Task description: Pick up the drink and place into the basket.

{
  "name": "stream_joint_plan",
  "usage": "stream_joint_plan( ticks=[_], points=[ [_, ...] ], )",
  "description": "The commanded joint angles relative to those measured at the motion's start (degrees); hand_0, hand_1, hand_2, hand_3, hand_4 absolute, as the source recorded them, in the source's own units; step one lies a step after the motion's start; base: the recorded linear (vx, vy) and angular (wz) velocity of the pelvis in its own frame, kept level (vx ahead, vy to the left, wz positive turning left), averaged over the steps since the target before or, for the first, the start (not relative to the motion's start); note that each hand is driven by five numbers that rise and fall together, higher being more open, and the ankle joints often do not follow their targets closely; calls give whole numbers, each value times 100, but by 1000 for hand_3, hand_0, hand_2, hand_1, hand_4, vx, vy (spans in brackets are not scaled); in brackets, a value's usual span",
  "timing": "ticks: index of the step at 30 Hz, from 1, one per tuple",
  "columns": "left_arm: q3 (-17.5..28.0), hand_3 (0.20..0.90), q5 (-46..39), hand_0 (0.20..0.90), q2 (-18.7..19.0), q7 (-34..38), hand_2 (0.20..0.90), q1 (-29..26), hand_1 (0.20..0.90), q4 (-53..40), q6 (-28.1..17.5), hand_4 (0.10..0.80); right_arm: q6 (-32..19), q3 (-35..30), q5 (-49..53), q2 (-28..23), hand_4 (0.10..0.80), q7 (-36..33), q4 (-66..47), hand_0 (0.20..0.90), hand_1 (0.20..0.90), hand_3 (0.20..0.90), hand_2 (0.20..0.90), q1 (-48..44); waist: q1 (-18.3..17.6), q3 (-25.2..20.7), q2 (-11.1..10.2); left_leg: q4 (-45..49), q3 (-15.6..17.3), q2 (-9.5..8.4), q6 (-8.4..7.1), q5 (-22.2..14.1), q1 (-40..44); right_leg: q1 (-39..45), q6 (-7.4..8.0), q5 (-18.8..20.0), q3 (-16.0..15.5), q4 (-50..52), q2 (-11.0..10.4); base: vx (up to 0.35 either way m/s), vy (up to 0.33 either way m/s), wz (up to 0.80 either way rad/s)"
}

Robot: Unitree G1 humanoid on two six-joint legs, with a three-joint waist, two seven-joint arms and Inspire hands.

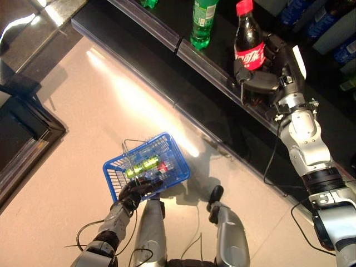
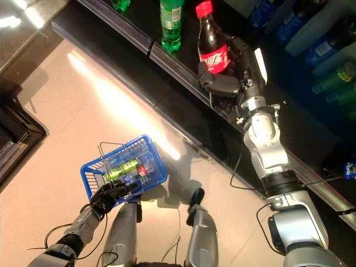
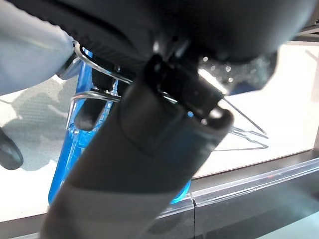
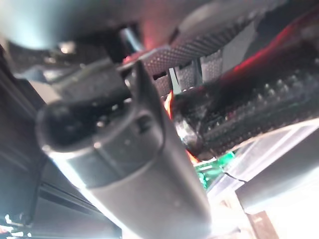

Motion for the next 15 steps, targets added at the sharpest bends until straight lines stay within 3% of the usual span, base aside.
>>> stream_joint_plan(
  ticks=[1, 15],
  points=[
    [101, 200, 73, 300, 363, -385, 300, 377, 300, -764, -737, 100, -758, -565, 19, -176, 100, 22, -1337, 300, 300, 200, 300, -561, -128, -644, -100, -118, 450, 10, 233, -9, 439, 435, 183, 289, 281, -471, -247, 119, -8, -5],
    [393, 200, 316, 300, 203, -507, 300, 833, 300, -766, -716, 100, -560, -763, 107, 9, 100, 341, -1921, 300, 300, 200, 300, 253, -140, -1493, -101, -1491, 717, -173, 174, 366, 1448, 1293, 385, 661, 38, -1510, -248, 111, -1, 0]
  ],
)
